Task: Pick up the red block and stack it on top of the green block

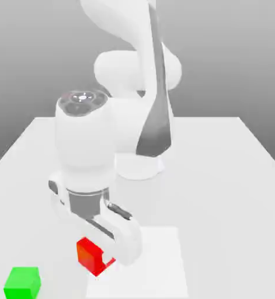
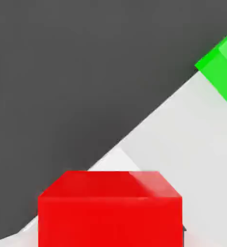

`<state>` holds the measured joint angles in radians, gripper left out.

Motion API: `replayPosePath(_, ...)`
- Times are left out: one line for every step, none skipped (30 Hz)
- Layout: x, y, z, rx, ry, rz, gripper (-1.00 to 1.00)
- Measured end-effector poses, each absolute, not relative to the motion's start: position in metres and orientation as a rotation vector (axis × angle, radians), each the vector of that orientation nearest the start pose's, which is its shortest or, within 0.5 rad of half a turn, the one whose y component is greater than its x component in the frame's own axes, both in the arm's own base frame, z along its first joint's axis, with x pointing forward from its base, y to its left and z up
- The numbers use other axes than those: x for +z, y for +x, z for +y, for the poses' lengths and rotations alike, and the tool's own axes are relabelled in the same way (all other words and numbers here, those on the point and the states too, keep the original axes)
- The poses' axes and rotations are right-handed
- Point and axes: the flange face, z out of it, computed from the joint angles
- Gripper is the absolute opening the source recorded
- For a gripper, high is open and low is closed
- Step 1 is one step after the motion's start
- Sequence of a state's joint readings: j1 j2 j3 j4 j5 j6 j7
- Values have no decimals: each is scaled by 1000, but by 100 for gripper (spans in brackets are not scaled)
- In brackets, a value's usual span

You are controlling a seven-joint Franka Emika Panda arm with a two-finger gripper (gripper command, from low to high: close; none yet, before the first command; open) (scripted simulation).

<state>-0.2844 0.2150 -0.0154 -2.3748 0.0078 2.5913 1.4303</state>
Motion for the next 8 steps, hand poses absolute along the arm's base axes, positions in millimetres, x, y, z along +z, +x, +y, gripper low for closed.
replayPosePath(235, 485, -175, -2, -1941, 2468, -100)
replayPosePath(228, 485, -200, -1, -1852, 2535, -100)
replayPosePath(217, 484, -213, -1, -1805, 2569, -100)
replayPosePath(203, 484, -219, -1, -1781, 2586, -100)
replayPosePath(190, 483, -222, -1, -1770, 2594, 100)
replayPosePath(190, 483, -222, -1, -1770, 2594, 100)
replayPosePath(190, 483, -222, -1, -1770, 2594, 100)
replayPosePath(190, 483, -222, -1, -1770, 2594, 100)
